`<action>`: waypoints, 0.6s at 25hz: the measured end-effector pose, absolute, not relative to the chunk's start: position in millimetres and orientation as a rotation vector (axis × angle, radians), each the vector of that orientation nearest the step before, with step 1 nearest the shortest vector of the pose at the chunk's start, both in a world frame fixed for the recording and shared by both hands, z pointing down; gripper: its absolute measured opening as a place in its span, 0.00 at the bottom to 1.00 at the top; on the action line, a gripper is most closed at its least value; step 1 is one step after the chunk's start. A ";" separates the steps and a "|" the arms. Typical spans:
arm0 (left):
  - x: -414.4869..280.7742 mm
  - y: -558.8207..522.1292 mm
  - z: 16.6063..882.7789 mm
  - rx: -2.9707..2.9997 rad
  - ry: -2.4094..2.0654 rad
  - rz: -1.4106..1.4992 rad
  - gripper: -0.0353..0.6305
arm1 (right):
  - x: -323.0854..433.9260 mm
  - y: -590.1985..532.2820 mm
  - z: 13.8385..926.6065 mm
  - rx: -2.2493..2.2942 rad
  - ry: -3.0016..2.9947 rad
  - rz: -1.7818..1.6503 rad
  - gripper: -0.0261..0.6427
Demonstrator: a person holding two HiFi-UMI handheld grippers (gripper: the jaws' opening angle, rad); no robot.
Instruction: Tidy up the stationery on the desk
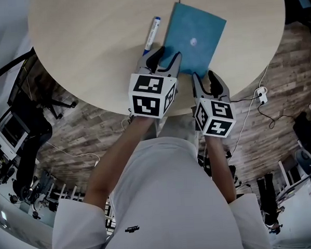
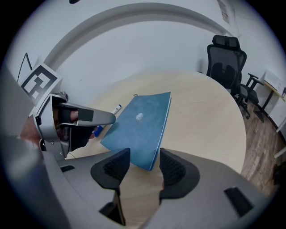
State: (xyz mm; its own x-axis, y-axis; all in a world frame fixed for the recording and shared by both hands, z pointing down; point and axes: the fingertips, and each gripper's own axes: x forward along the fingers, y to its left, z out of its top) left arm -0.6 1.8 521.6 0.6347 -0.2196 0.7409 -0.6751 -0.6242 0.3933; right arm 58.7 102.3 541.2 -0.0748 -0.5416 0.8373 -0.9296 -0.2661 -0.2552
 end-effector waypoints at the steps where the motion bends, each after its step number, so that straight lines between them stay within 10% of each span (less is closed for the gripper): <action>1: -1.6 2.1 519.0 2.182 -0.698 0.863 0.31 | 58.9 102.3 538.3 1.812 -1.581 1.277 0.37; 15: -44.7 -9.1 504.7 2.307 -0.795 0.981 0.31 | 38.6 80.9 506.9 1.901 -1.644 1.192 0.35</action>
